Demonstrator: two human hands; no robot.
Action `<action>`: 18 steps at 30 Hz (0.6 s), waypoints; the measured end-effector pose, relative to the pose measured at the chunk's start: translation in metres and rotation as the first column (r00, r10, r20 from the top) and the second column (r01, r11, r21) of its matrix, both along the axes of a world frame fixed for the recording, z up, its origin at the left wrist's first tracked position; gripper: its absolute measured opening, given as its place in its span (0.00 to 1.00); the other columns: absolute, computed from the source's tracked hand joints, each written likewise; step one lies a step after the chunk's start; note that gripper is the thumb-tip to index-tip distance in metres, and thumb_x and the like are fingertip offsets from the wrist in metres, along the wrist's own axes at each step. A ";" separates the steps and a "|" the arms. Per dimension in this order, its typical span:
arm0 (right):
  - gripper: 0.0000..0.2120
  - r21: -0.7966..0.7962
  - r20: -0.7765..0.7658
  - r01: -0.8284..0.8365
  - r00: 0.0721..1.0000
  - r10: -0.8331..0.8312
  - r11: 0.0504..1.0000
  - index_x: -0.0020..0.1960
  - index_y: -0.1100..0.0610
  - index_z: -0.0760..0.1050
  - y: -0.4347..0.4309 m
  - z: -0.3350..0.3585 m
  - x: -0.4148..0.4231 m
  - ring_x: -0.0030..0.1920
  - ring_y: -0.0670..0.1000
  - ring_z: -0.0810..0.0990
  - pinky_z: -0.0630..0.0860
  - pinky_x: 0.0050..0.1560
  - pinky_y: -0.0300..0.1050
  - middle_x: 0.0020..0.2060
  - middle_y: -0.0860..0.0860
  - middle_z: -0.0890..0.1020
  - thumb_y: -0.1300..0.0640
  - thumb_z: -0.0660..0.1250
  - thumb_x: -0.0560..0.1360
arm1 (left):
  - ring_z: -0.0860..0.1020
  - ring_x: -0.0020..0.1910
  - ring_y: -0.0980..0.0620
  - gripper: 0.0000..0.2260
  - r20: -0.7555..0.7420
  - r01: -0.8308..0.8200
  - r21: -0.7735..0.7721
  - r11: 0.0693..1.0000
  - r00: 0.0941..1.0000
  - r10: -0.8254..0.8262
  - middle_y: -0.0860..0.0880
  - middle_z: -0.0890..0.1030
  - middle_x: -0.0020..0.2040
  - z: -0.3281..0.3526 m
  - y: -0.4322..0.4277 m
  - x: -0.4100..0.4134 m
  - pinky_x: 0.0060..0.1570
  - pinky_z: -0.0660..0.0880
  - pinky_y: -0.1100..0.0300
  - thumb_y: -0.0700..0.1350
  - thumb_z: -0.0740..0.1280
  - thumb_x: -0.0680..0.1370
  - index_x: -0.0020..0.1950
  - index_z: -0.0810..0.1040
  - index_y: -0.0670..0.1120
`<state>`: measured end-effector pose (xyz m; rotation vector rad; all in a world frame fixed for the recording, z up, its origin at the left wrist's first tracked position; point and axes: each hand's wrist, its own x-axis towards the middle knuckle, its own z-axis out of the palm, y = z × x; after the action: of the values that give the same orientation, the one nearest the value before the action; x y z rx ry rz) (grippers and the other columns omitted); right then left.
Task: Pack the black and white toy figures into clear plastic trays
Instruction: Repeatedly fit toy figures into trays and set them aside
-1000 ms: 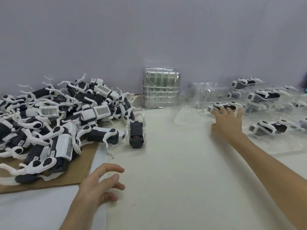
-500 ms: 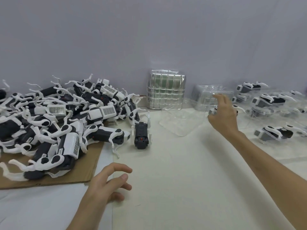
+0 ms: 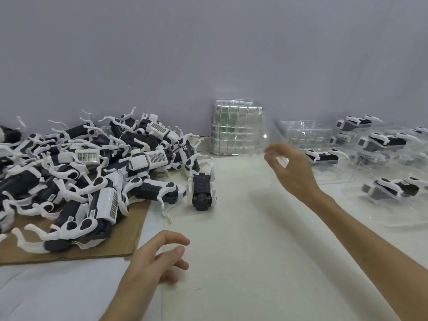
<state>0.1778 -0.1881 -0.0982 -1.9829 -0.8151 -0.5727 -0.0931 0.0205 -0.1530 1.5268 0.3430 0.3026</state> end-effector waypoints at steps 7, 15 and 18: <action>0.04 0.130 0.024 -0.265 0.964 0.264 0.956 0.47 0.54 0.79 0.011 0.028 -0.089 0.34 0.48 0.81 0.77 0.37 0.43 0.36 0.46 0.82 0.60 0.73 0.75 | 0.83 0.41 0.47 0.05 0.016 0.066 -0.015 0.998 0.998 -0.066 0.48 0.85 0.50 0.004 -0.001 -0.003 0.33 0.75 0.60 0.43 0.74 0.71 0.46 0.85 0.50; 0.15 -0.036 0.130 -0.476 0.869 0.476 0.879 0.58 0.48 0.77 0.043 -0.029 -0.166 0.43 0.42 0.74 0.70 0.46 0.31 0.43 0.43 0.76 0.57 0.74 0.74 | 0.84 0.47 0.49 0.15 0.230 0.036 0.123 0.992 0.971 -0.064 0.49 0.86 0.51 0.013 -0.008 -0.008 0.43 0.79 0.61 0.55 0.72 0.67 0.52 0.84 0.56; 0.14 0.040 0.140 -0.478 0.872 0.469 0.877 0.56 0.49 0.79 0.042 -0.033 -0.170 0.42 0.42 0.75 0.71 0.45 0.32 0.43 0.42 0.78 0.57 0.76 0.73 | 0.85 0.43 0.46 0.11 0.275 0.006 0.092 0.996 0.961 -0.031 0.45 0.86 0.47 0.014 -0.008 -0.009 0.42 0.79 0.61 0.53 0.72 0.67 0.48 0.85 0.52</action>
<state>0.0079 -0.1465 -0.1307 -1.6047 -1.2932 -0.4293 -0.1016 0.0122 -0.1385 1.5512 0.0950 0.5159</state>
